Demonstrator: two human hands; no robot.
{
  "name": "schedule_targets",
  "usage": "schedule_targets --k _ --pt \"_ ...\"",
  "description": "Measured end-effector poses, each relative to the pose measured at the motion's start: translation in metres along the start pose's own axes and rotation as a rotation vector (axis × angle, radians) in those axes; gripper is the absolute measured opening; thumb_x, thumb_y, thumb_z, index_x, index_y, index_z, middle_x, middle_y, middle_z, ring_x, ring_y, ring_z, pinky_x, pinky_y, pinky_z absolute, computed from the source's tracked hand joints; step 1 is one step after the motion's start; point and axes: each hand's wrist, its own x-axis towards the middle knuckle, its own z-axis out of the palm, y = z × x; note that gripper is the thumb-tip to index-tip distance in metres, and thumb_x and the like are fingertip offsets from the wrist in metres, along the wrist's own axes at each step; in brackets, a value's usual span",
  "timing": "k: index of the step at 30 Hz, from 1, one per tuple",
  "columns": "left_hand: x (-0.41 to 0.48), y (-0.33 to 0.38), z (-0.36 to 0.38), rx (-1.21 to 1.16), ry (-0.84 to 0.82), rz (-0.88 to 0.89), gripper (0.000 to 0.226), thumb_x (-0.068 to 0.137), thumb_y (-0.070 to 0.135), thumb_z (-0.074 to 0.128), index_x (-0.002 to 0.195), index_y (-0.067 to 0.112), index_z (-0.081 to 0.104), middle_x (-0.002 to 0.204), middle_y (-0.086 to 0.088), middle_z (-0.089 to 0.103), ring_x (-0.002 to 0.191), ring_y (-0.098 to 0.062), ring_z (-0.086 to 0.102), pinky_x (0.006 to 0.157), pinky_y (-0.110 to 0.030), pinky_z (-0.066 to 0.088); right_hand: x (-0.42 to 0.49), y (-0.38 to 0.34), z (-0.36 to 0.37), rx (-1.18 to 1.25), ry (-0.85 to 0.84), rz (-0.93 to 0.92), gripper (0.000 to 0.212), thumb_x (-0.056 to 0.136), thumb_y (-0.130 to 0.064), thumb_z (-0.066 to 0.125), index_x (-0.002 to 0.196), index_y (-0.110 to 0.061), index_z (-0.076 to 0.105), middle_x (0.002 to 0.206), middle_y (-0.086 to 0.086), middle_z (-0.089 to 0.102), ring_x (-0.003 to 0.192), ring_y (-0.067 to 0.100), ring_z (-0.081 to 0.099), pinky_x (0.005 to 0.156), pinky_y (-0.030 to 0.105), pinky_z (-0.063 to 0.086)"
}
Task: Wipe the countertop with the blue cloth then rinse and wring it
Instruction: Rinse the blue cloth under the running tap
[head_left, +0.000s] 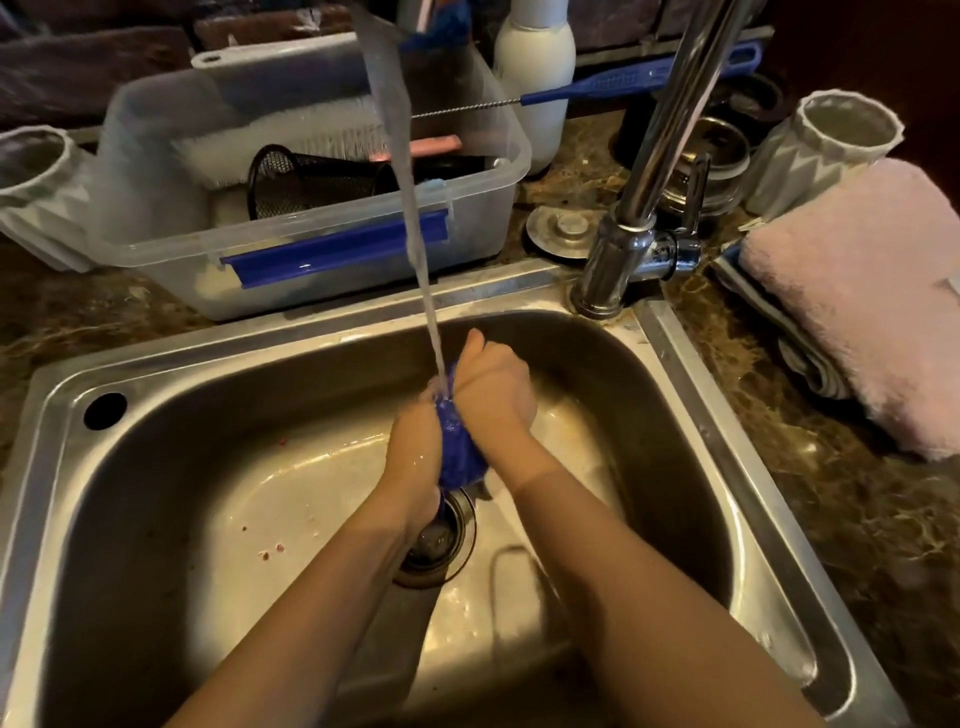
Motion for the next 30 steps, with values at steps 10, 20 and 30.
schedule_targets --k 10,20,30 --pt "0.007 0.002 -0.014 -0.066 0.009 -0.13 0.032 0.091 0.04 0.052 0.072 0.015 0.06 0.052 0.001 0.06 0.052 -0.012 0.059 0.057 -0.027 0.047 -0.056 0.043 0.001 0.053 -0.139 -0.271 0.034 0.098 -0.044 0.028 0.082 -0.023 0.049 0.072 0.0 0.06 0.065 0.013 0.057 0.066 0.032 0.05" --pt "0.001 -0.01 -0.001 0.099 0.071 -0.008 0.023 0.093 0.026 0.051 0.074 0.016 0.058 0.059 -0.001 0.062 0.052 -0.013 0.059 0.049 -0.025 0.044 -0.009 0.024 0.0 -0.025 0.106 -0.249 0.032 0.099 -0.036 0.035 0.075 -0.018 0.047 0.06 -0.006 0.045 0.059 0.011 0.051 0.06 0.028 0.042" --pt "0.003 0.003 0.002 -0.357 -0.128 -0.157 0.038 0.092 0.038 0.045 0.064 0.017 0.058 0.044 0.005 0.051 0.045 -0.007 0.052 0.049 -0.021 0.044 -0.051 0.003 0.0 -0.179 0.088 -0.365 0.037 0.098 -0.043 0.029 0.098 -0.018 0.056 0.076 -0.001 0.059 0.073 0.017 0.059 0.068 0.031 0.05"
